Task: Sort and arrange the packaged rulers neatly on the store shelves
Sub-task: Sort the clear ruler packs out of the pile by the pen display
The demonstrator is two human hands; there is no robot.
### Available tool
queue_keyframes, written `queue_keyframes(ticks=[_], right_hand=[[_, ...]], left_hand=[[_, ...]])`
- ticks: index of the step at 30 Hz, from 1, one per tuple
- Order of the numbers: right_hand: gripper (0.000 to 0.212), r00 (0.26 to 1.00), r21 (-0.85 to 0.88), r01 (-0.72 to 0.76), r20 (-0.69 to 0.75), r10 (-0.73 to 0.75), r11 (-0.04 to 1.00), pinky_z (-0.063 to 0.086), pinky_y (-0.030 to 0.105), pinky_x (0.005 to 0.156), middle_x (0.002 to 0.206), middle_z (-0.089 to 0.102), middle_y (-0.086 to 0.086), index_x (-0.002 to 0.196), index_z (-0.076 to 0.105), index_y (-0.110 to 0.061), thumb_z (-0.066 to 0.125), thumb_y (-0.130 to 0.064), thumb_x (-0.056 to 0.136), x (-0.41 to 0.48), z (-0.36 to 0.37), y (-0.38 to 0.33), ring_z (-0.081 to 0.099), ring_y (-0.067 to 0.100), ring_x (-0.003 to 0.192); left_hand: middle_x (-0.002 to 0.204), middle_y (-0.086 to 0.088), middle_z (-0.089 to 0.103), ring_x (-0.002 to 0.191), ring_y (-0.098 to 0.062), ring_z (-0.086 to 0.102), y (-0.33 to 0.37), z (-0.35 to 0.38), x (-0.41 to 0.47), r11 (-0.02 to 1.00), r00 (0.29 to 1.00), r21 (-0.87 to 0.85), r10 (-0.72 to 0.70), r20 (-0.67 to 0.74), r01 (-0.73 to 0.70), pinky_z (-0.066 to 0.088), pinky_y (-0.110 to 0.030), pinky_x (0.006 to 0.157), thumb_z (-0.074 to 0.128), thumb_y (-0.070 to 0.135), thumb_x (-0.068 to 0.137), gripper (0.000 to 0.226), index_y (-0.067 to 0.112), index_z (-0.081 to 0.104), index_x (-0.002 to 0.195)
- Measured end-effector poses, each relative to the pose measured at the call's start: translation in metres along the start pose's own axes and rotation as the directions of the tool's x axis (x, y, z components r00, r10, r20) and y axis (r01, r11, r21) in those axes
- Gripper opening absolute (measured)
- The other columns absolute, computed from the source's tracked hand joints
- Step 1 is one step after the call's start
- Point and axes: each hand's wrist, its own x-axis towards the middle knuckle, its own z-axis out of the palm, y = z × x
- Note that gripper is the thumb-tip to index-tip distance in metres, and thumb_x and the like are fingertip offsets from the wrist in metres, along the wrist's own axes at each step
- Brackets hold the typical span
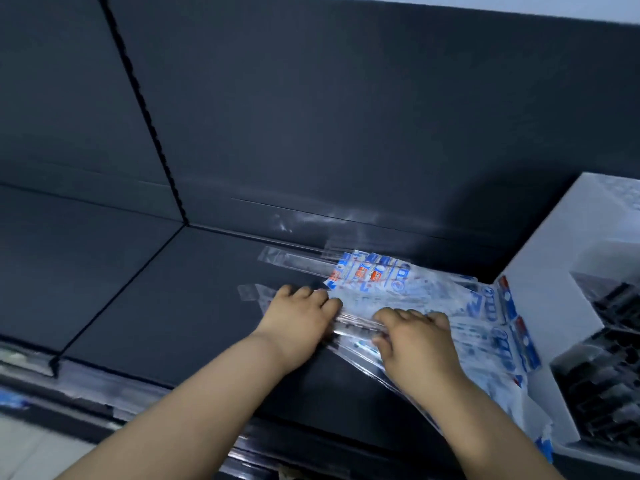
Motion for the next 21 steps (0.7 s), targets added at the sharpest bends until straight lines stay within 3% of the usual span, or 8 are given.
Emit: queue_keyframes(ticks=[6, 11, 16, 21], right_hand=[[0.03, 0.985, -0.008, 0.175, -0.008, -0.175, 0.985, 0.029, 0.036, 0.099, 0.123, 0.059, -0.006, 0.124, 0.046, -0.028, 0.043, -0.034, 0.095, 0.063, -0.008, -0.097, 0.05, 0.02, 0.116], [0.026, 0.951, 0.067, 0.309, -0.047, -0.306, 0.949, 0.045, 0.036, 0.085, 0.121, 0.057, 0.002, 0.12, 0.047, -0.018, 0.045, -0.028, 0.096, 0.112, 0.002, -0.239, 0.051, 0.024, 0.109], [0.022, 0.909, 0.132, 0.415, -0.09, -0.406, 0.9, 0.044, 0.036, 0.08, 0.117, 0.056, 0.003, 0.116, 0.048, -0.016, 0.045, -0.027, 0.096, 0.15, 0.004, -0.39, 0.05, 0.024, 0.109], [0.019, 0.89, 0.165, 0.457, -0.096, -0.446, 0.874, 0.045, 0.035, 0.079, 0.113, 0.058, 0.0, 0.113, 0.049, -0.019, 0.046, -0.027, 0.096, 0.174, 0.008, -0.486, 0.051, 0.021, 0.105]], left_hand=[[0.134, -0.002, 0.044, 0.121, -0.026, 0.045, -0.098, -0.004, -0.05, 0.986, 0.99, 0.087, -0.139, -0.025, 0.141, 0.032, -0.036, 0.098, 0.043, 0.023, 0.098, 0.053, 0.022, 0.022, 0.146], [0.134, -0.003, 0.042, 0.123, -0.025, 0.042, -0.22, -0.008, -0.125, 0.945, 0.962, 0.194, -0.272, 0.007, 0.265, 0.032, -0.036, 0.095, 0.041, 0.018, 0.095, 0.05, 0.019, 0.026, 0.143], [0.13, -0.004, 0.044, 0.121, -0.026, 0.043, -0.343, -0.01, -0.213, 0.897, 0.918, 0.218, -0.396, 0.013, 0.383, 0.033, -0.036, 0.094, 0.04, 0.012, 0.093, 0.045, 0.018, 0.033, 0.137], [0.124, -0.001, 0.048, 0.114, -0.024, 0.047, -0.428, 0.002, -0.273, 0.891, 0.911, 0.204, -0.412, -0.011, 0.405, 0.033, -0.036, 0.091, 0.045, 0.019, 0.096, 0.046, 0.021, 0.03, 0.139]])
